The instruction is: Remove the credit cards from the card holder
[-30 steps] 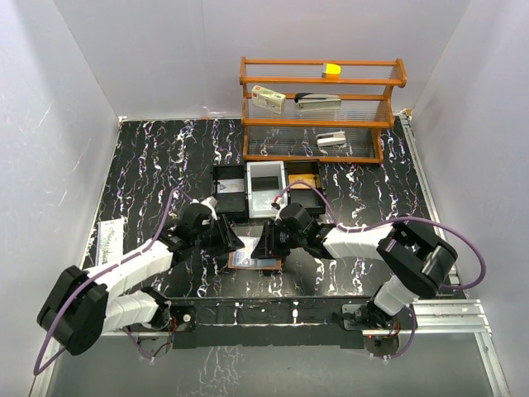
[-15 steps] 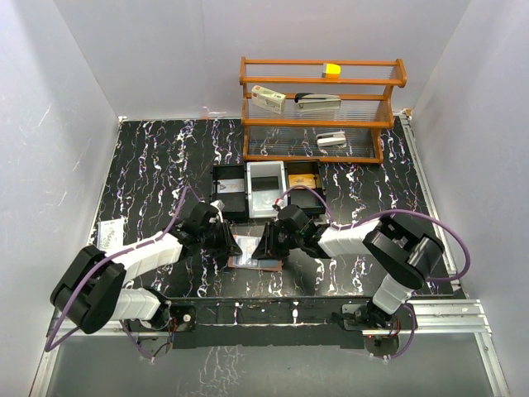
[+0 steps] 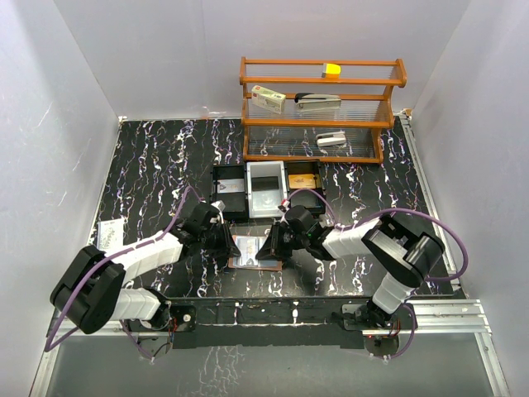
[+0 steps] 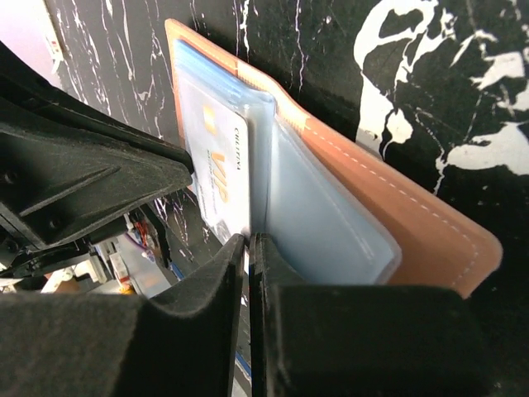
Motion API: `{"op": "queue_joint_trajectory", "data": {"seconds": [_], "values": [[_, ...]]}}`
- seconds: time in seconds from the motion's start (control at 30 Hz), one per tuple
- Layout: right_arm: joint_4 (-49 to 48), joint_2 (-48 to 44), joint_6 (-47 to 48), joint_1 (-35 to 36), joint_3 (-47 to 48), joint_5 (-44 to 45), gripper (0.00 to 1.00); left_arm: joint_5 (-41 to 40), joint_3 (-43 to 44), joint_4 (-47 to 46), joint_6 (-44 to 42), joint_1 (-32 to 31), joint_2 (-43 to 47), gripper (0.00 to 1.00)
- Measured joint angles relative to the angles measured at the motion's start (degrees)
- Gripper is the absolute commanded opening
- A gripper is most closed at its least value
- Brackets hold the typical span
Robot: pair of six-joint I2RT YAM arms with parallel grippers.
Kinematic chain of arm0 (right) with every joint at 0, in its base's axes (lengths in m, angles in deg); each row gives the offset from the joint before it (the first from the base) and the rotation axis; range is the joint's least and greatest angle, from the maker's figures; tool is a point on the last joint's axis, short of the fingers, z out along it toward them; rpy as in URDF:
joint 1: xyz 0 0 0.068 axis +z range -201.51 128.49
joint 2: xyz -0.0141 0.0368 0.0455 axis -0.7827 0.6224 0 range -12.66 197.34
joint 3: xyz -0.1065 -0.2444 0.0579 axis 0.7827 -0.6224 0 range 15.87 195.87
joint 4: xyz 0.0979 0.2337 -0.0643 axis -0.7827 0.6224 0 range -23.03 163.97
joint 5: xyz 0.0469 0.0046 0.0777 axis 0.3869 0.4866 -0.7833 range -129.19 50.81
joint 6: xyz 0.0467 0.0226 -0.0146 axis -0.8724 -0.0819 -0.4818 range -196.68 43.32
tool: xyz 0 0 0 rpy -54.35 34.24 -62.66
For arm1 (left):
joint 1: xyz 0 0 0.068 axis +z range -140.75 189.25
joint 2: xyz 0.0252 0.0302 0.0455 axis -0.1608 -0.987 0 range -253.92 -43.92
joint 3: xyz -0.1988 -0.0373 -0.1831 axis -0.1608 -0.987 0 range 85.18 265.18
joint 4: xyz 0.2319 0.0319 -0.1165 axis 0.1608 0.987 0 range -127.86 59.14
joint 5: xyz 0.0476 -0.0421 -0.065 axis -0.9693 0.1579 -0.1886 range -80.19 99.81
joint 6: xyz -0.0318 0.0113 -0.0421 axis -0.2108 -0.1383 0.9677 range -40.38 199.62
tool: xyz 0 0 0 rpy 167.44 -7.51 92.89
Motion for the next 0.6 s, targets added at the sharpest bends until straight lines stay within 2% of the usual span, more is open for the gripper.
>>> {"op": "queue_joint_trajectory", "data": {"seconds": [0.3, 0.5, 0.6], "values": [[-0.3, -0.1, 0.1, -1.4, 0.0, -2.6, 0.06, 0.0, 0.1, 0.4, -0.1, -0.2, 0.0, 0.09], [0.4, -1.5, 0.5, -2.3, -0.4, -3.0, 0.01, 0.0, 0.1, 0.5, 0.0, -0.2, 0.0, 0.09], [0.5, -1.9, 0.7, -2.6, -0.8, -3.4, 0.08, 0.0, 0.1, 0.6, 0.0, -0.2, 0.0, 0.09]]}}
